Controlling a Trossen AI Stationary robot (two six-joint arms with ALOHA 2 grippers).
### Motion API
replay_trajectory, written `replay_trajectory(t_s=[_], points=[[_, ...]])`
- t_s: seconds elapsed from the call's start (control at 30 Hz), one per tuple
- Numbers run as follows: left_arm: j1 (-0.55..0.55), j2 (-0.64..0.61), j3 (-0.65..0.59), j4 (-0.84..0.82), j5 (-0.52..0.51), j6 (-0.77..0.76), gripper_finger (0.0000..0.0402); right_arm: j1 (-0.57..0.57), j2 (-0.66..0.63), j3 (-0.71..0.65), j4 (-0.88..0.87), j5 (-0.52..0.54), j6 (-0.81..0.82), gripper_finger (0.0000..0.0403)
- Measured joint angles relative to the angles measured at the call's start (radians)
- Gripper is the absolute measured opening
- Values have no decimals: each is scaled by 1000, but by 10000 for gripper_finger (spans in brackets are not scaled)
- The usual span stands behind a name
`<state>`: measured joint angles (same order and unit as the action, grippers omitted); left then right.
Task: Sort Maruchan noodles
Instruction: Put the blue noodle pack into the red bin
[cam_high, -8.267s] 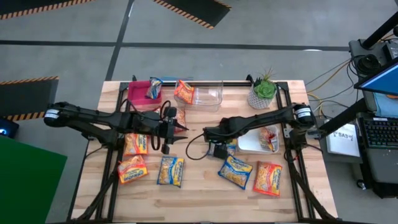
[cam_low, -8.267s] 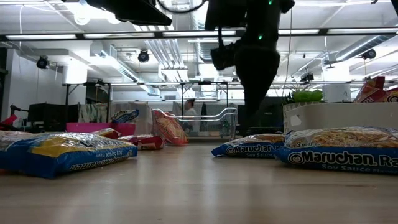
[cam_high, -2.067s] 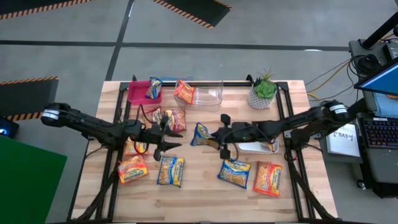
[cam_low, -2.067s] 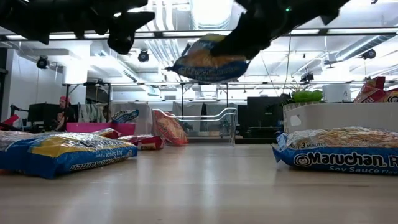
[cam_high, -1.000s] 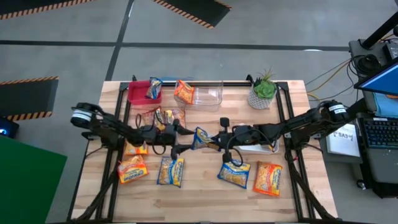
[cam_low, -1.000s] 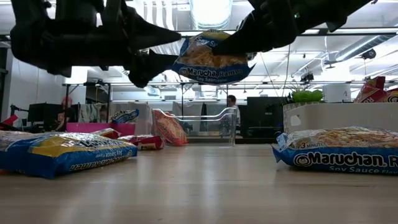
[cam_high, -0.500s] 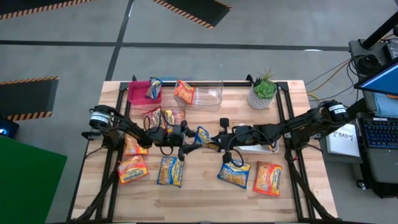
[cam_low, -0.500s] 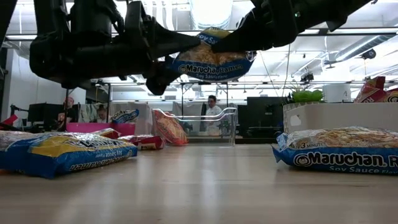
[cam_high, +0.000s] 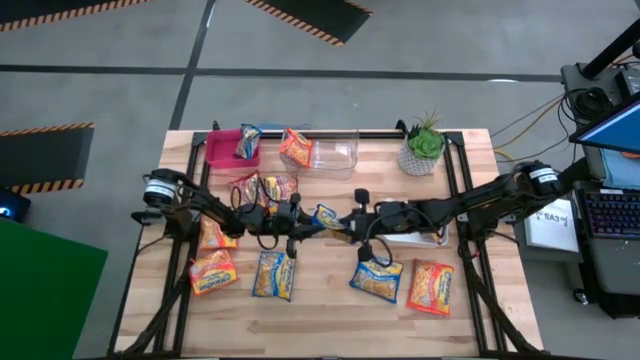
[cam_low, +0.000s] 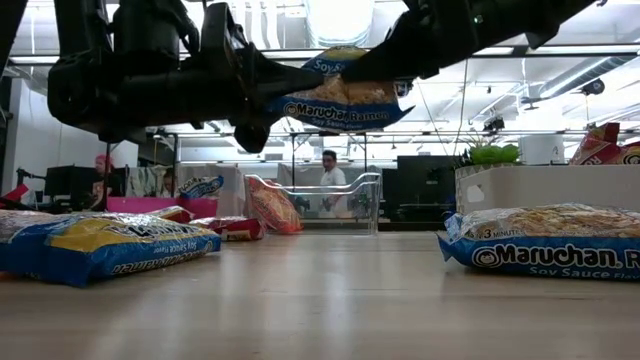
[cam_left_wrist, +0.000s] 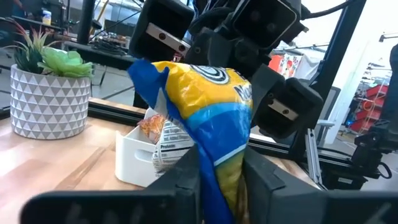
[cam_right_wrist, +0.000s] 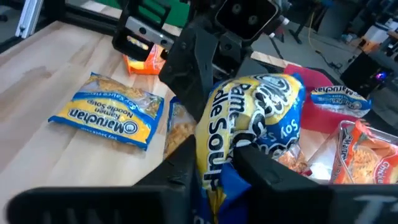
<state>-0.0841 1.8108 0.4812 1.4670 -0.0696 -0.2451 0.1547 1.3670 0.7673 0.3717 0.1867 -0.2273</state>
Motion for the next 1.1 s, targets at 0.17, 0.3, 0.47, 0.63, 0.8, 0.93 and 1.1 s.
replay_trajectory(t_s=[0.17, 0.3, 0.47, 0.63, 0.8, 0.93, 1.1], points=[[2, -32, -7, -7, 0, 5, 42, 0, -51, 0, -43, 1, 23, 135], [15, -127, -21, -72, 0, 23, 41, 0, -123, 14, -122, 61, 37, 169], [64, -320, -19, -335, -41, 29, 41, -3, -221, 33, -199, 236, 53, 189], [154, -570, 24, -774, -136, 45, 41, -17, -298, 44, -239, 313, 52, 189], [293, -754, 215, -1491, -319, 54, 40, -51, -347, 44, -295, 312, 53, 181], [447, -764, 437, -2026, -485, 43, 40, -80, -361, 41, -346, 311, 61, 176], [640, -694, 673, -2396, -507, 22, 40, -112, -356, 33, -376, 310, 60, 173]])
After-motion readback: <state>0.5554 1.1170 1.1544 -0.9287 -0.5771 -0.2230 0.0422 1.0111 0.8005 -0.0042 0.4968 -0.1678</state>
